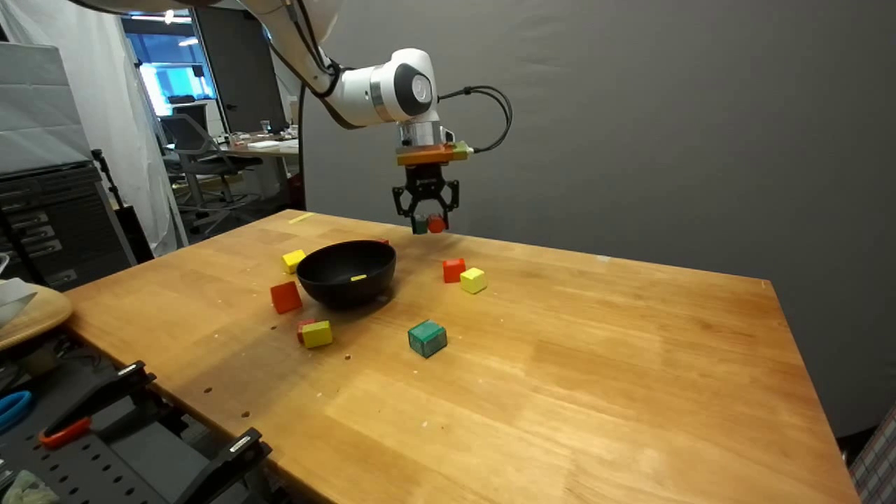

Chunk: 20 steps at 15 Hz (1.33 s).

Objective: Remove the objects from the bowl and put them on the table

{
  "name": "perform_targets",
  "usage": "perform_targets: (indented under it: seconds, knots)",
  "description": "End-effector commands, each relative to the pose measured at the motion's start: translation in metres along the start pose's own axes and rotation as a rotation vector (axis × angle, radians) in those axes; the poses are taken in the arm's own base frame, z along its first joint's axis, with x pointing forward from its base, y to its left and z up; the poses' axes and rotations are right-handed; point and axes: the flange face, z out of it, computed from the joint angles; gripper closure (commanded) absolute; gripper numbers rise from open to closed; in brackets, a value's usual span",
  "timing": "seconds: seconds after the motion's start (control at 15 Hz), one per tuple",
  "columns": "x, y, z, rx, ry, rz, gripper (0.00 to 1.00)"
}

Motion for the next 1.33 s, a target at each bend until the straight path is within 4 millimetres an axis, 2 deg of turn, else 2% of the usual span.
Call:
perform_targets:
  seconds: [0.0,0.13,0.47,0.73,0.87,1.07,1.2,1.27]
  knots:
    - [0.006,0.007,0.006,0.027,0.011,-0.01,0.1]
    - [0.004,0.006,0.005,0.03,0.005,-0.009,0.0]
    - [-0.004,-0.008,-0.013,0.007,-0.014,0.011,0.0]
    - [-0.021,-0.039,-0.031,0.014,-0.038,0.026,0.0]
    - [-0.032,-0.057,-0.033,0.032,-0.071,0.075,0.0]
    - [-0.05,-0.088,-0.025,0.071,-0.117,0.141,0.0]
    - [-0.07,-0.107,-0.016,0.107,-0.163,0.203,0.0]
    - [-0.043,-0.085,-0.009,0.079,-0.14,0.148,0.0]
